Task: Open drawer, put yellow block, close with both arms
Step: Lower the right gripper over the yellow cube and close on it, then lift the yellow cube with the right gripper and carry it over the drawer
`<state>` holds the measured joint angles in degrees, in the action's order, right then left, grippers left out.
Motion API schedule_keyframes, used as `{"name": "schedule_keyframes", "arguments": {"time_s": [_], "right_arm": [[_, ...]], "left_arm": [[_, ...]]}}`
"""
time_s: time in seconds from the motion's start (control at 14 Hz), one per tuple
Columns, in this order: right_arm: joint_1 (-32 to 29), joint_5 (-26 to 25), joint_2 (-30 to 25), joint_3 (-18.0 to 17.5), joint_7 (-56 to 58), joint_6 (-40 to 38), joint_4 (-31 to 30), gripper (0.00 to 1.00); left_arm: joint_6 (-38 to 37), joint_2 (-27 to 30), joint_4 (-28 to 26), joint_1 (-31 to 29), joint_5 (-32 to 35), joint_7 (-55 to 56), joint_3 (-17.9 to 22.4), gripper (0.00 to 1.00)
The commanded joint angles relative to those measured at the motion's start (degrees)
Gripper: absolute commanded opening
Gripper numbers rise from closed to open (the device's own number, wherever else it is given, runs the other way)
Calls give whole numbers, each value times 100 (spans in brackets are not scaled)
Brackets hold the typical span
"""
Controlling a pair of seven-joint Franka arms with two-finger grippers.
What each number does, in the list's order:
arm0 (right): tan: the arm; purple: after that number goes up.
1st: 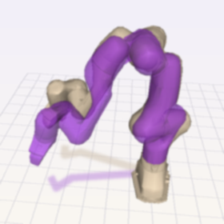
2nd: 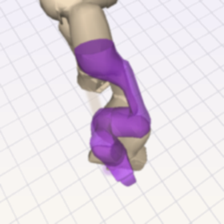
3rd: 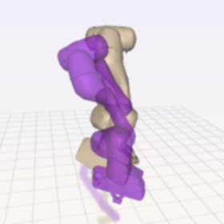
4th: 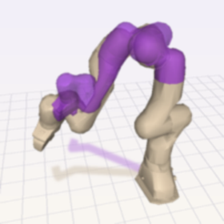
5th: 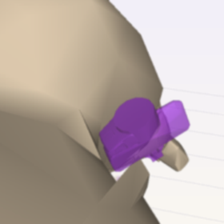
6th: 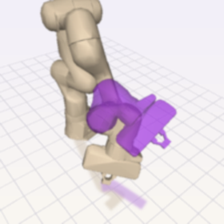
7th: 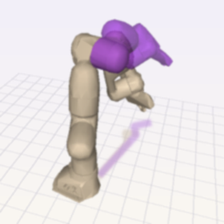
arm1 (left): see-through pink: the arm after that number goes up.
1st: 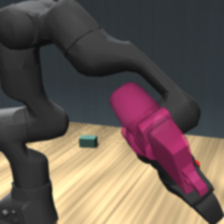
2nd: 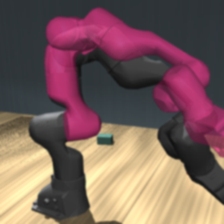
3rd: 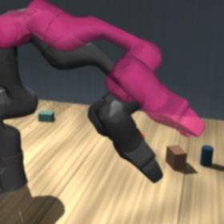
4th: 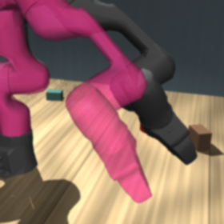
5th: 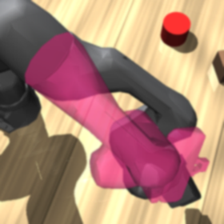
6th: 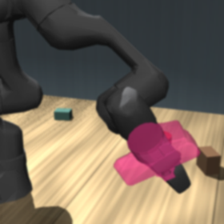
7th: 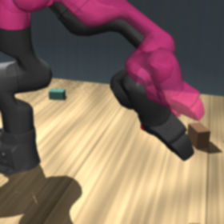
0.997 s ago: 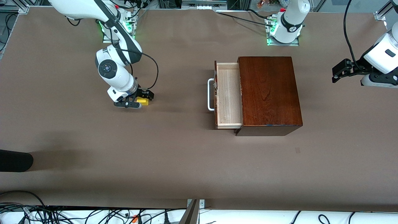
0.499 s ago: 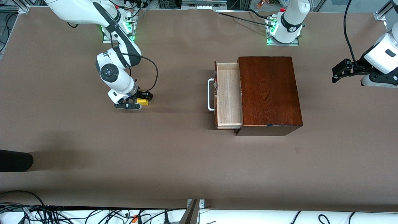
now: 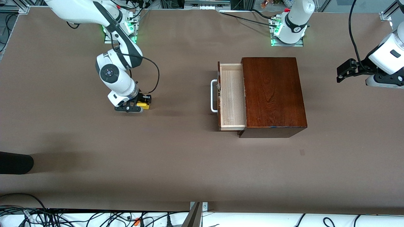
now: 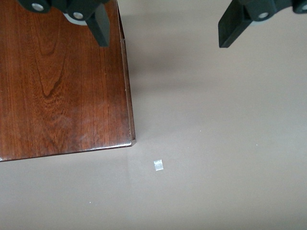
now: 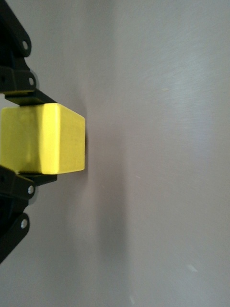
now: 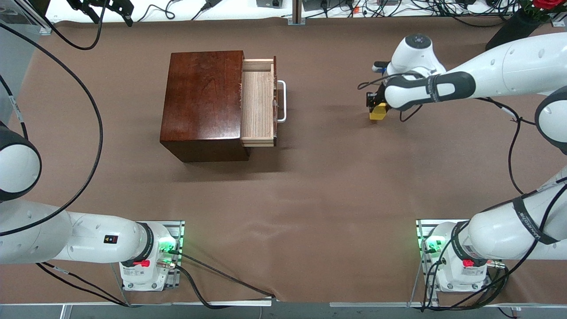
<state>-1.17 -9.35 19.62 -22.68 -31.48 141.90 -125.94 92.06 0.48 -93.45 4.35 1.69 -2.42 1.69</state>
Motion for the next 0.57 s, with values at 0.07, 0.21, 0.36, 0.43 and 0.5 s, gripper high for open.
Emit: {"name": "schedule_keyframes", "arguments": {"time_s": [0.07,0.21,0.36,0.43,0.5], "right_arm": [[29,-50,-669,1,-315,-2309,1208,0],[20,73,-731,-8,-306,-3602,2130,0],[29,589,-732,1,-315,-4710,3044,0],[29,766,-732,1,-341,-5090,3379,0],[29,820,-732,-8,-481,-5380,3705,0]], "left_arm": [[-118,66,46,-13,-63,58,-10,100],[-118,75,46,-13,-63,58,-10,100],[-118,66,46,-13,-63,66,-10,100],[-118,66,46,-13,-63,66,-10,100],[-118,75,46,-5,-63,66,-10,100]]}}
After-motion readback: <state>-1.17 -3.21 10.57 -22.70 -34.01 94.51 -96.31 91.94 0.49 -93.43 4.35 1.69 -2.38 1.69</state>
